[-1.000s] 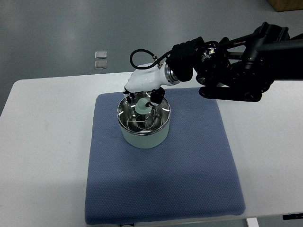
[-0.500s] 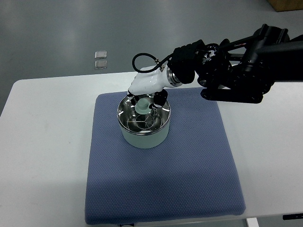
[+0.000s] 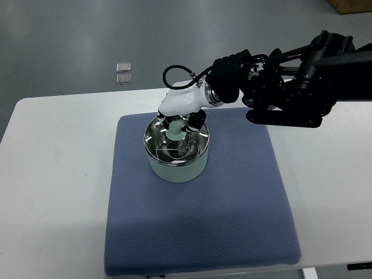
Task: Open lid and place right of pot
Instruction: 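Close the right hand's fingers around the green lid knob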
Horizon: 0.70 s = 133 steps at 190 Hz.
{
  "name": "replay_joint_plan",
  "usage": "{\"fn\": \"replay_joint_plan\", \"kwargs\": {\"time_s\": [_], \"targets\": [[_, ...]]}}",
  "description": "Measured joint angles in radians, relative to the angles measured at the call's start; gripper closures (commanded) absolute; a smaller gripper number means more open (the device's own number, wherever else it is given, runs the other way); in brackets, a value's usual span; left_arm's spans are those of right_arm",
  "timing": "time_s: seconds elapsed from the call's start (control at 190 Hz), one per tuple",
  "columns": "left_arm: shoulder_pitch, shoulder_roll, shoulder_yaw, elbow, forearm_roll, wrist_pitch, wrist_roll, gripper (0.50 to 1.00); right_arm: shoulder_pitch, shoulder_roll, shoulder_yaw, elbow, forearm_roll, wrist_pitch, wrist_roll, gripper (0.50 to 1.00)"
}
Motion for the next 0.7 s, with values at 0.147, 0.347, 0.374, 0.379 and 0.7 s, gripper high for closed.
{"fn": "replay_joint_plan", "kwargs": {"time_s": [0.147,0.347,0.374,0.379,0.7], "targets": [[0.0,0.0,0.0,0.0,0.0,0.0,0.0,0.5,0.0,0.003,0.0,0.0,0.001,0.001,-0.001,0.852],[-0.001,0.0,0.0,0.0,0.0,0.0,0.0,0.5,0.003,0.003,0.0,0.0,0.005,0.004,-0.001,0.852],[-0.001,0.0,0.0,0.0,0.0,0.0,0.0,0.5,0.003,0.003,0.0,0.0,0.005,0.005,-0.001,0.852],[-0.001,0.0,0.0,0.0,0.0,0.0,0.0,0.5,0.003,0.003,0.0,0.0,0.005,0.005,-0.001,0.852],[0.0,0.0,0.0,0.0,0.0,0.0,0.0,0.5,0.003,0.004,0.0,0.008,0.011,0.006,0.002,0.852]]}}
